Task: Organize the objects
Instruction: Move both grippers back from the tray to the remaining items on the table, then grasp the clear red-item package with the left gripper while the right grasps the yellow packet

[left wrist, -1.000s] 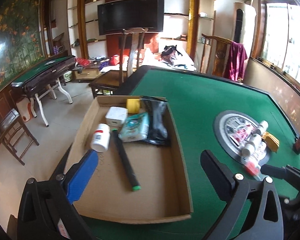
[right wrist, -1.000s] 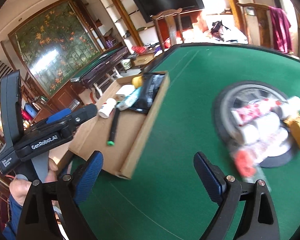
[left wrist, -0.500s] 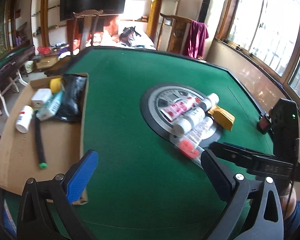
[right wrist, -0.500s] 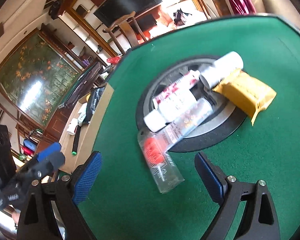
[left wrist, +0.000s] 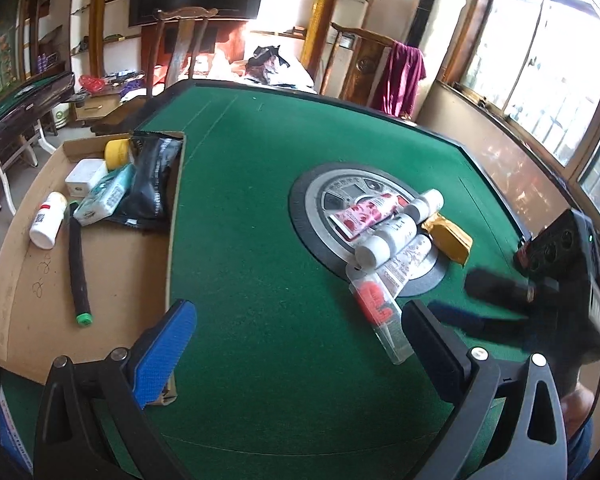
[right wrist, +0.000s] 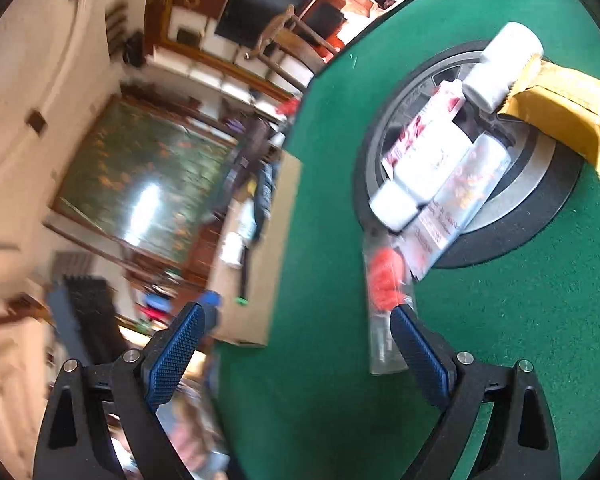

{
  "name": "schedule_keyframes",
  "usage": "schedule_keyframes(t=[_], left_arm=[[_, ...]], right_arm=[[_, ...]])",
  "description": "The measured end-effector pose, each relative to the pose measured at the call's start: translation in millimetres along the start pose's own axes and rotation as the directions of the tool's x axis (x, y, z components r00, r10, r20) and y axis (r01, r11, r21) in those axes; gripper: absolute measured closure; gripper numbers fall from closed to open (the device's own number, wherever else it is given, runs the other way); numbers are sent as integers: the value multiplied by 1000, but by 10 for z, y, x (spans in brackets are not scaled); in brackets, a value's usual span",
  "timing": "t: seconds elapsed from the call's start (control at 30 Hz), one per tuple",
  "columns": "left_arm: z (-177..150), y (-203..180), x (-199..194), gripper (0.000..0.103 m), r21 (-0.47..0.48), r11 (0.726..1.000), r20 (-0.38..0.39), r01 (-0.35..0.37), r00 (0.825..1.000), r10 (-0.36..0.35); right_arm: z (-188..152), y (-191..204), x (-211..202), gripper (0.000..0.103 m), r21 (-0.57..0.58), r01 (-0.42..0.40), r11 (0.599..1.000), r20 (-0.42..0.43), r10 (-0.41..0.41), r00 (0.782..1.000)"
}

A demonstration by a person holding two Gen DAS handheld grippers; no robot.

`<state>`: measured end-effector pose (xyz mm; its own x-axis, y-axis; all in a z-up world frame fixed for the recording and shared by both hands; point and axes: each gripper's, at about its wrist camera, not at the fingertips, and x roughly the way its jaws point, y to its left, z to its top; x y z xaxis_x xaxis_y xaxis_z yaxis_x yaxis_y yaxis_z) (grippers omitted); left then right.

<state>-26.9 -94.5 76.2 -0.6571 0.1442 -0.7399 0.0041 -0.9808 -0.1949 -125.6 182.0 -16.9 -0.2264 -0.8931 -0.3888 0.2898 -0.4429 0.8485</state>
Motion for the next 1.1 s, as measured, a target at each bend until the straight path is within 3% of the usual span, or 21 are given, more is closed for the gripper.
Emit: schedule_keyframes(t=[0.03,0.1,0.17,0.2,0.3,0.4,0.5,0.6,0.67,0.83,0.9,1.07,1.1], left_arm=[[4,-82,56,1,26,1000,-21,2,1000,-2],[5,-212,168,1,49,999,-59,4,998,-1],[20,-355,326,1,48,999,-105,4,994,1],[41,-437,422,1,45,999,-130,1,991,5],[82,-580,622,1,27,999,-186,-37,982,42],[105,-728,820,6,64,990,-212,-125,968,136],[105,-806,958,22,97,979,-226,-181,954,198],[50,-783,1075,65,103,979,-257,-177,946,198],[28,-763,1083,74,115,977,-247,-180,947,203],[-36,-576,992,76,139,977,-231,-161,954,190],[-49,-478,960,75,140,978,-223,-152,958,181],[-88,-373,924,72,162,975,-159,-150,971,176],[-108,-383,924,72,165,975,-147,-149,974,174]], right_arm=[[22,-24,-82,5,19,23,1000,38,-24,999],[67,-25,-269,6,14,149,989,122,-150,981],[111,9,-439,6,-13,304,953,199,-296,934],[115,18,-513,6,-14,336,942,224,-325,919],[145,9,-668,6,12,328,945,258,-319,912],[147,36,-745,6,21,320,947,276,-313,909],[130,38,-869,6,21,310,950,293,-303,907],[163,60,-901,6,23,301,953,308,-293,905],[163,69,-930,6,24,299,954,315,-292,903],[200,82,-934,6,16,327,945,328,-314,891],[228,90,-984,6,4,367,930,349,-345,871],[337,19,-1064,6,-8,548,836,386,-503,773],[354,-13,-1067,6,1,562,827,388,-519,762]])
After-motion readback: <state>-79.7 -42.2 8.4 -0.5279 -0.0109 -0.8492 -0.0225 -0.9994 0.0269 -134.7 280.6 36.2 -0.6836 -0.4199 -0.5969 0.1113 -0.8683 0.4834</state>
